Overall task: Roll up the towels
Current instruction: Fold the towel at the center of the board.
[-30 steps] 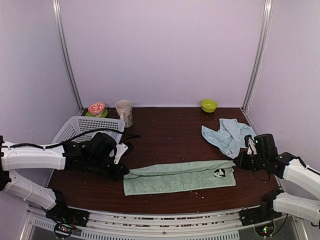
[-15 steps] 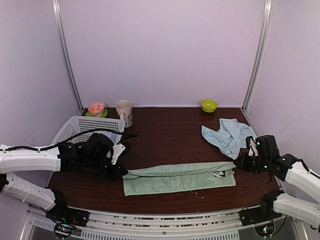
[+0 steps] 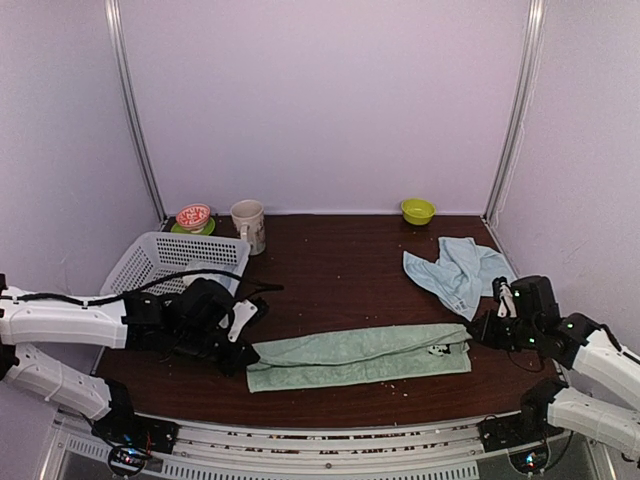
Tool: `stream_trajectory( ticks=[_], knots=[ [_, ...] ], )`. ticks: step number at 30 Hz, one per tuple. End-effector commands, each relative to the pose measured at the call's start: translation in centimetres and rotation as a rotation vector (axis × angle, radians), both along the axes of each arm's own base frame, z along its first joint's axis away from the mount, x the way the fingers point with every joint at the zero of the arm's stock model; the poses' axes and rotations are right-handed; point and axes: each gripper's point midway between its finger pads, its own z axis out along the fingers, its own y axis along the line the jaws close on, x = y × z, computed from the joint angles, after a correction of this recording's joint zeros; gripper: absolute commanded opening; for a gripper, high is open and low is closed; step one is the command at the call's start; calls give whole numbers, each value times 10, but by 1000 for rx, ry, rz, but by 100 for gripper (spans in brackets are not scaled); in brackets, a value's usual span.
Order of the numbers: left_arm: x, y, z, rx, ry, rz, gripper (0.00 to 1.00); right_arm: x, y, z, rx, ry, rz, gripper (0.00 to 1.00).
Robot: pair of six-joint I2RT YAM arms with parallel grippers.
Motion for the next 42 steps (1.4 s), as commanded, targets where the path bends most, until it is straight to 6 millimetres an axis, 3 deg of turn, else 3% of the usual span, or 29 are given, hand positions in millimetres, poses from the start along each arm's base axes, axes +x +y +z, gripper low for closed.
stream_trajectory(
  ticks=[1,13,15,17,18,20,25,28,33,38,42],
  knots=[
    [-6,-2,0,-27,14,-2,0,-3,-9,-3,-19,2,-52,0],
    [-10,6,-12,0,37,18,0,-18,-1,-16,-10,63,-46,0],
    [-10,7,-13,8,39,22,2,-21,1,-17,-3,71,-38,15],
    [-9,7,-12,13,41,28,18,-22,1,-13,6,63,-36,36],
    [-9,7,-13,17,43,31,33,-23,2,-10,12,55,-36,47],
    [-9,7,-10,21,47,38,51,-22,2,-1,27,38,-37,60],
    [-9,7,11,2,36,55,69,-16,11,26,44,7,-1,76],
    [0,11,24,-9,5,117,79,-3,18,37,34,-21,21,73],
    [21,9,25,13,54,297,75,15,36,34,48,-30,62,61],
    [32,-6,7,35,129,396,59,23,43,19,24,0,83,52],
    [44,-20,-1,51,137,408,40,22,52,13,27,14,114,49]
  ],
)
